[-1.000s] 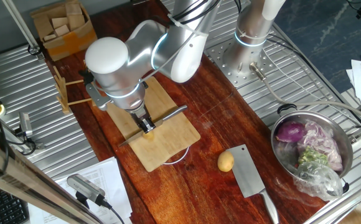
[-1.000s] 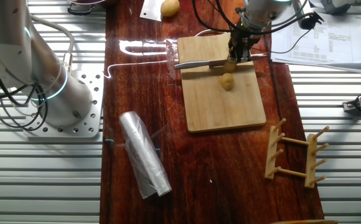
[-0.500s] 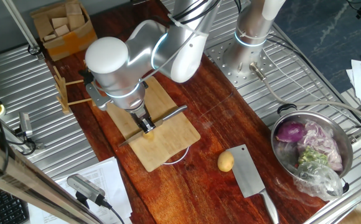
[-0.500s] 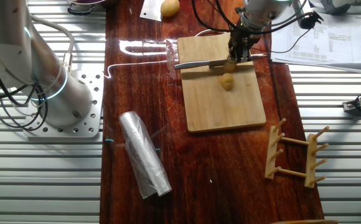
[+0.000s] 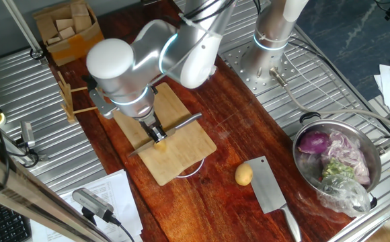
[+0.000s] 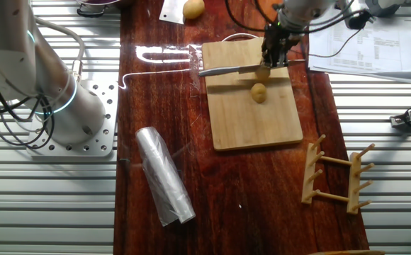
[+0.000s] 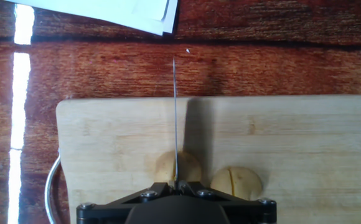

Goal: Chop the potatoes

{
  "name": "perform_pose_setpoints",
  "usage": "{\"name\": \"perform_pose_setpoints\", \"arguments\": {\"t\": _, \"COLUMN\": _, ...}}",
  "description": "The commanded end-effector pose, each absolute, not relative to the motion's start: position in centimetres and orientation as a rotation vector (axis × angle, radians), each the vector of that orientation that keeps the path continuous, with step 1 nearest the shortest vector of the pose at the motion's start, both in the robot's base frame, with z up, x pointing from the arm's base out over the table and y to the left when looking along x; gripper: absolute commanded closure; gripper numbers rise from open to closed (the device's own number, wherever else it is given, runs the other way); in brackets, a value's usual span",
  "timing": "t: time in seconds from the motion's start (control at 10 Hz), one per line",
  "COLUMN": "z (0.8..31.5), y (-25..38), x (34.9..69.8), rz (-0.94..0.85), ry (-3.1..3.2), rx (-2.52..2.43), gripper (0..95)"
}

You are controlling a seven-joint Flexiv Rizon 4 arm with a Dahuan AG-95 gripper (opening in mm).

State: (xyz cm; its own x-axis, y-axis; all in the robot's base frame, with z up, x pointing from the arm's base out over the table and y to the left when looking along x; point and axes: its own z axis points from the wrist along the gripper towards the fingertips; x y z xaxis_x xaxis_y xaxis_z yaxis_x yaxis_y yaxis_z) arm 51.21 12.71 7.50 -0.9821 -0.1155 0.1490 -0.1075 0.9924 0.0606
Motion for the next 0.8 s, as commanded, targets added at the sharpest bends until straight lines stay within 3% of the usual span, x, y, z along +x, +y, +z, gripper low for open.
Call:
{"name": "perform_pose_setpoints", "arguments": {"t": 0.1, "z": 6.9, "y": 12.7, "x": 51.3, "rz": -0.073, "ry": -2.99, "rx": 0.166, "gripper": 95.0}}
{"name": "perform_pose_setpoints", "arguments": {"t": 0.8, "z": 6.0, "y": 12.7, "x": 51.3, "rz": -0.068, "ry": -2.994, "rx": 0.173, "gripper": 95.0}}
